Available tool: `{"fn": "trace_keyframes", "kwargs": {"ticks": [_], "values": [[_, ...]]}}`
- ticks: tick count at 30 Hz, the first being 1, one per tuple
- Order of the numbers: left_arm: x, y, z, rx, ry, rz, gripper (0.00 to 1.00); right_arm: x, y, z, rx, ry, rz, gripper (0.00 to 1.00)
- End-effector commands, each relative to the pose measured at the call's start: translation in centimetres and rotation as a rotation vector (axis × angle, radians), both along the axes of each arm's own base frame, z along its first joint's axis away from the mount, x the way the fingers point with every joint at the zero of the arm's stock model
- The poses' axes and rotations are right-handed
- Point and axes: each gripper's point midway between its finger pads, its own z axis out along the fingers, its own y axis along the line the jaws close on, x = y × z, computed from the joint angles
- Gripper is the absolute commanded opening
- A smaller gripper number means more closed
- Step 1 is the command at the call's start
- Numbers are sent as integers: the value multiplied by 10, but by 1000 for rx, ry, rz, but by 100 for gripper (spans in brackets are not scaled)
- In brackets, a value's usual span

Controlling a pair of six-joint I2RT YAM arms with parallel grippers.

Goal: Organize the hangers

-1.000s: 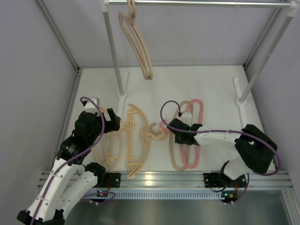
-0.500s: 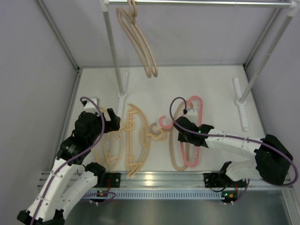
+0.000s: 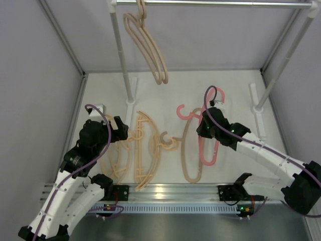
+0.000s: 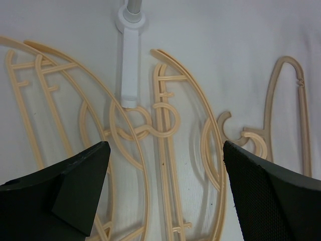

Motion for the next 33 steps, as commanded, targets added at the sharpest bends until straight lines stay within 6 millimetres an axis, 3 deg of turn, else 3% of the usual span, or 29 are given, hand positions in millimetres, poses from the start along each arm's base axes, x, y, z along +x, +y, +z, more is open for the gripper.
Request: {"fn": "trace_keyframes", "kwargs": {"ticks": [1,5,11,23,33], "values": [[1,3,5,-4,-23,18,98,17,9,68,132,-118,69,0],[2,3,5,-4,-24,19,98,32,10,115,250,-176,102,0],[2,3,5,-3,-22,19,98,54,17,164,427,-222,168,0],[2,5,4,1,-23,33,98,81,50,280,719,-371,321,0],[3,5,4,1,-20,35,98,92,80,347,928,-434,447,0]]}}
